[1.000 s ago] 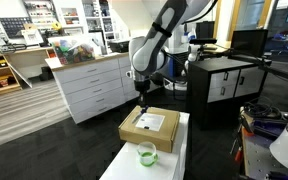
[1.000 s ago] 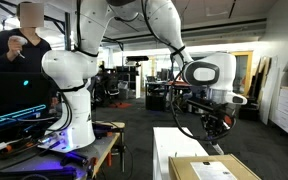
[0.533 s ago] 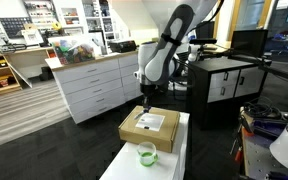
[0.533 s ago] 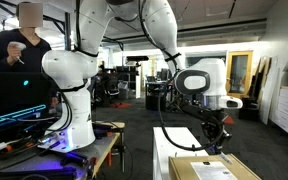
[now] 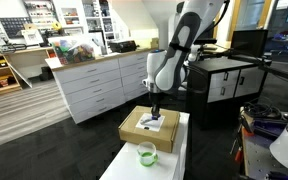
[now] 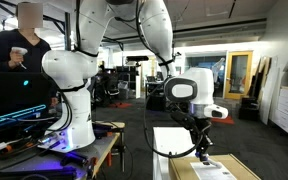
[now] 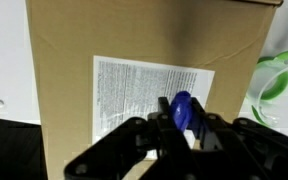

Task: Put the marker on the box

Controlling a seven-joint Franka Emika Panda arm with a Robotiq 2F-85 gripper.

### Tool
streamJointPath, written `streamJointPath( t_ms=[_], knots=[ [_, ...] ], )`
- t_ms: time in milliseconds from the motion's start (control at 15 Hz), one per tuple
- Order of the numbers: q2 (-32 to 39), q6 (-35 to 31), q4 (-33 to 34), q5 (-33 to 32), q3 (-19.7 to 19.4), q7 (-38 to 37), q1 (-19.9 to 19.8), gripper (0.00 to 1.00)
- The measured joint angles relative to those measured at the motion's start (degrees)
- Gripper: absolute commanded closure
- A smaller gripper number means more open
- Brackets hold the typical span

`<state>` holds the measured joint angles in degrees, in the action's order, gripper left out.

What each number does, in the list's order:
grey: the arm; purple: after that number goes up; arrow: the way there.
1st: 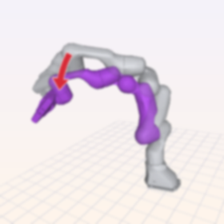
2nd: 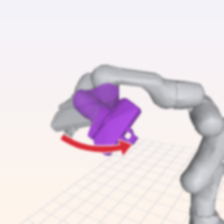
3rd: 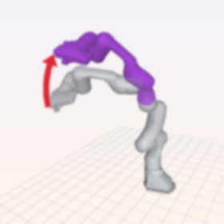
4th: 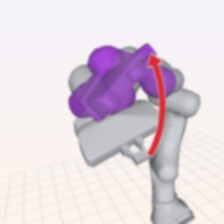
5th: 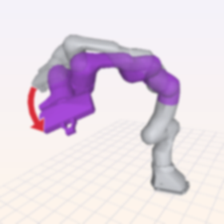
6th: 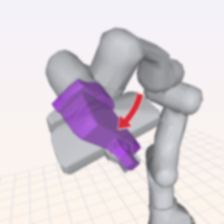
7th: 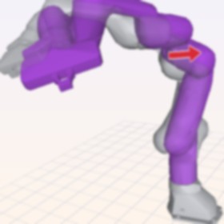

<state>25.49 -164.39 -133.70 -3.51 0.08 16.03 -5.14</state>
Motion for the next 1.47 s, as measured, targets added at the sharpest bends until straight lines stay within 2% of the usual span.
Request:
streamJointPath(
  t_ms=[200, 267, 333, 667, 867, 1200, 1467],
  knots=[
    [-0.01, -0.79, -1.9, -0.01, 0.0, -0.43, 0.04, 0.92],
    [-0.01, -1.08, -2.39, -0.01, 0.01, -0.48, 0.04, 0.65],
    [-0.02, -1.26, -2.8, -0.01, 0.01, -0.55, 0.04, 0.52],
    [-0.01, -0.89, -4.38, 0.04, 0.65, -0.58, -0.11, 0.2],
    [-0.07, 3.3, -4.15, 0.4, 2.13, -0.53, -0.62, 0.02],
    [-1.56, 15.67, -1.18, 1.83, 3.9, 0.64, -0.77, 0.0],
    [-2.75, 20.82, 1.67, 2.84, 4.21, 2.48, -0.77, 0.0]
  ],
)
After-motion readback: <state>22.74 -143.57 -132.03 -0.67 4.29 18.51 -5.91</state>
